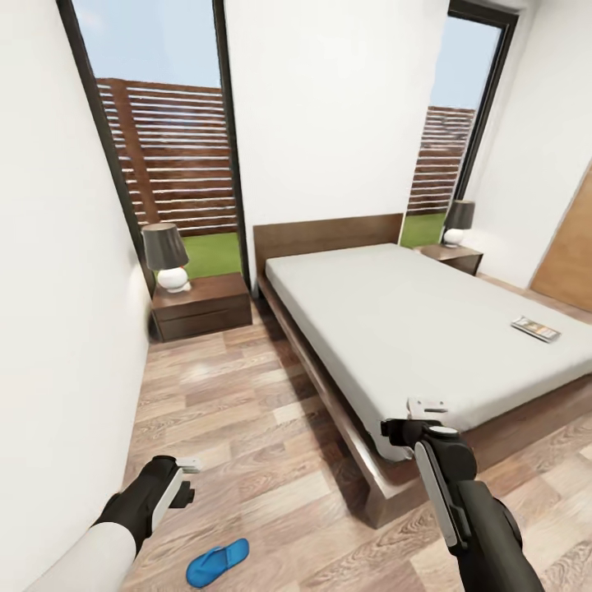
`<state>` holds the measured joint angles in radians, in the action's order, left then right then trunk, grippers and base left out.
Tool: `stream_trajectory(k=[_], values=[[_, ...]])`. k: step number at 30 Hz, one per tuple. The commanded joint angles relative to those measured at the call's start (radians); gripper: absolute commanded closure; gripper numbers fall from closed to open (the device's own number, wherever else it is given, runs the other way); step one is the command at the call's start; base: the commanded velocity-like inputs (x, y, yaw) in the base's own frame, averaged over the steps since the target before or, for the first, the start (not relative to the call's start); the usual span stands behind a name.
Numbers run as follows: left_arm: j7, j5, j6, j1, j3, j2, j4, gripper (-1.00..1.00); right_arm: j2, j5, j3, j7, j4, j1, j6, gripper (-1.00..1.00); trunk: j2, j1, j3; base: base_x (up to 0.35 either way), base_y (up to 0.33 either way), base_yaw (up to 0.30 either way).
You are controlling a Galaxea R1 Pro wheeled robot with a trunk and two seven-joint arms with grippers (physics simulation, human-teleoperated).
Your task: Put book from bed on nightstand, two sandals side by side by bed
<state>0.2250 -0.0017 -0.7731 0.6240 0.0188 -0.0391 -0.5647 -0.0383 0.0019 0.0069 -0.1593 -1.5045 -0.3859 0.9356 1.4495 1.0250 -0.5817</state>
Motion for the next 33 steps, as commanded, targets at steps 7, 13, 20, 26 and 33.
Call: stream_trajectory(k=[7,13,20,26,33], values=[[0.002,-0.001,-0.004,0.000,0.000,0.015,-0.001,-1.00,0.000,0.000,0.000,-0.003,0.002,-0.001,0.005,-1.00,0.001,0.000,0.005,0.159,-0.032,0.242],[0.002,-0.001,-0.003,0.000,0.000,0.026,-0.001,-1.00,0.001,0.000,0.000,-0.003,0.003,-0.001,0.004,-1.00,0.001,0.000,0.006,0.176,-0.030,0.068],[0.001,-0.001,-0.003,0.000,-0.002,0.027,-0.001,-1.00,0.001,0.000,0.001,-0.003,0.003,-0.001,0.003,-1.00,0.001,0.000,0.006,0.073,-0.001,0.002],[0.001,-0.001,-0.003,0.000,-0.002,0.027,-0.001,-1.00,0.001,0.000,0.001,-0.003,0.002,-0.001,0.003,-1.00,0.001,0.000,0.006,0.288,0.000,0.002],[0.001,-0.002,-0.003,0.000,-0.002,0.027,-0.001,-1.00,0.001,0.001,0.001,-0.003,0.002,-0.001,0.003,-1.00,0.001,0.000,0.008,0.142,0.000,0.146]])
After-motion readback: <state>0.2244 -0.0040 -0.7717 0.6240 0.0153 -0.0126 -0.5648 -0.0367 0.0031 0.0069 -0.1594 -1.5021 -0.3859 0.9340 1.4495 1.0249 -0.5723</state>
